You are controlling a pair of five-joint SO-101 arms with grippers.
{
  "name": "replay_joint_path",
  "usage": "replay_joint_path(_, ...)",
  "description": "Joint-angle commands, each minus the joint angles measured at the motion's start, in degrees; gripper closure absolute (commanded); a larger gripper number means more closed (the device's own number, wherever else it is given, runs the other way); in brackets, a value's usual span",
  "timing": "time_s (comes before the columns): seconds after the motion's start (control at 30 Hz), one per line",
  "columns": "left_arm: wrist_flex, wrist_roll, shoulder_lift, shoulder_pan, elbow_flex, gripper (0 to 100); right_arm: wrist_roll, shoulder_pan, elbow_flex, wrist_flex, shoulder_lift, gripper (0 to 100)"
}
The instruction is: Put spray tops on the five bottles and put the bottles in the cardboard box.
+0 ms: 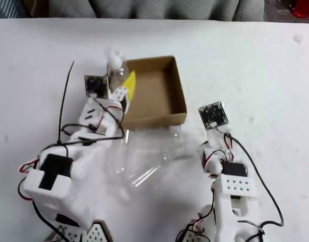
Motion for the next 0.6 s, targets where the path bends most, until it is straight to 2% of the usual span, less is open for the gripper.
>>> replay_joint_path(0.0,-3.34,0.26,-0.31,-0.66,0.26,98,0.53,0.40,-0.62,-0.92,-1.01,98.1)
replay_joint_path(0.3,-3.69,0.18,4.62,-0.84,-2.20,98,0.70,0.48,-0.53,-0.92,-1.01,98.1)
replay_joint_path(0.57,-3.69,-2.99,5.76,-1.54,-2.81,98,0.70,0.48,-0.44,-1.80,-1.01,98.1)
